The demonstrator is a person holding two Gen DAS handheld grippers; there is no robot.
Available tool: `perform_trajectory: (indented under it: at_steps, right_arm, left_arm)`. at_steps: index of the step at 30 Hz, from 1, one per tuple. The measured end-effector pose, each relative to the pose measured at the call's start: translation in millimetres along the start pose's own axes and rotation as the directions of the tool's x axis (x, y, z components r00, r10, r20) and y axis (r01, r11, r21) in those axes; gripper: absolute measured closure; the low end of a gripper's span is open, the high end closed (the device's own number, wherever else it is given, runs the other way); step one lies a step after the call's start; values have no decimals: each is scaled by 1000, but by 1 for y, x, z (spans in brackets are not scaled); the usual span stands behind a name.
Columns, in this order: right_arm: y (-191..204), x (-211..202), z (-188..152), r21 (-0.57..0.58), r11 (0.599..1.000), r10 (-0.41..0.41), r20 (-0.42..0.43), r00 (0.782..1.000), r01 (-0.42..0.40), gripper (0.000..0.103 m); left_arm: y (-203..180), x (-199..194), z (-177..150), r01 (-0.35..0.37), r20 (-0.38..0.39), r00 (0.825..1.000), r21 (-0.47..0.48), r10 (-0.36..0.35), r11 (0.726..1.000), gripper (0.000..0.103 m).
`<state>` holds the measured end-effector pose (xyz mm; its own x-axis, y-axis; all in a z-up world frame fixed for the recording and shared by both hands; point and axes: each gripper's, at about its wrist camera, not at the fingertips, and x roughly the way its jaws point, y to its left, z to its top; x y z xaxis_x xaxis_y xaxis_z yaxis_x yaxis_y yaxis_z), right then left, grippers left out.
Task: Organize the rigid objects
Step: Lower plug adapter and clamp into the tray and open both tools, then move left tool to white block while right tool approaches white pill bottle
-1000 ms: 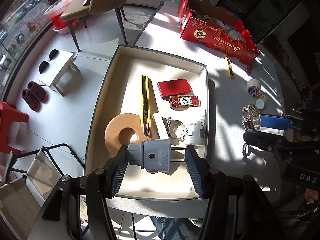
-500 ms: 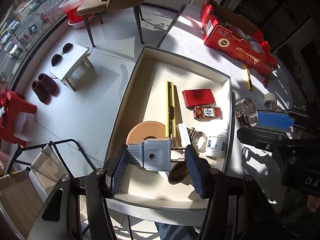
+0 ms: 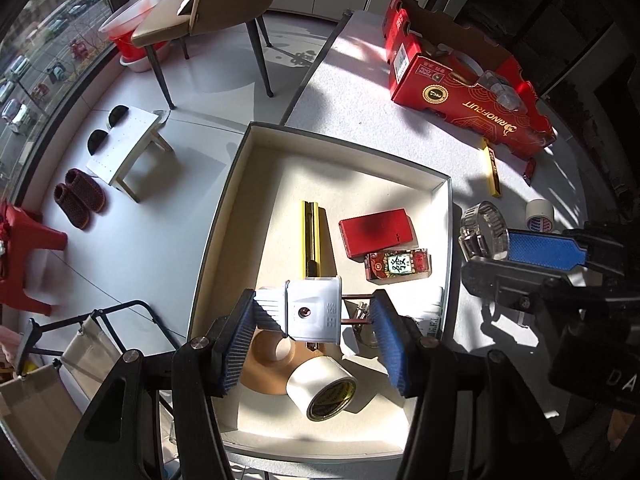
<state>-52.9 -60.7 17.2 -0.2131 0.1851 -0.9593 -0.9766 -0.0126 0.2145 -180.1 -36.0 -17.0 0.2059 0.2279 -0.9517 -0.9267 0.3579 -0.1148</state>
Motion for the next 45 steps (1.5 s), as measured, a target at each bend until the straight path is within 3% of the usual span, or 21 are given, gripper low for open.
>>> perform_trajectory:
  at_steps: [18,28,30,31,32,35,37,38,45]
  right_arm:
    - [-6,22,25,36,999,14,-23,1000,-14,62]
    - [-16,55,28,93,995,38,-97,995,-29,62]
    - [-16,62,27,91,995,39,-112,993,-28,62]
    - [-16,64,26,88,996,34,-123,992,-23,59]
    - [-16,66,26,84,996,21,-128,992,-10,48]
    - [-19,57,24,84,996,-21,-85,996,28,19]
    - [-22,51,22,91,995,-33,-72,997,39,17]
    - [-25,48,20,96,995,-34,-73,997,41,17]
    - [-64,28,-22,231,973,-17,-68,998,32,17]
  left_arm:
    - [-3,17,20,-16,-18,1000,0,16,1000,42]
    - [-5,43,19,-12,-77,997,1,12,1000,42]
    - [-5,49,17,-17,-98,995,6,17,1000,34]
    - [-6,51,16,-24,-105,994,8,25,1000,29]
    - [-6,53,15,-38,-118,992,10,39,999,19]
    - [-4,54,11,-30,-131,991,-7,29,1000,18]
    - [-3,54,9,-20,-140,990,-23,16,1000,12]
    - [-2,54,8,-22,-144,989,-26,18,999,0]
    - [-14,56,-3,-35,-174,984,-11,32,999,0]
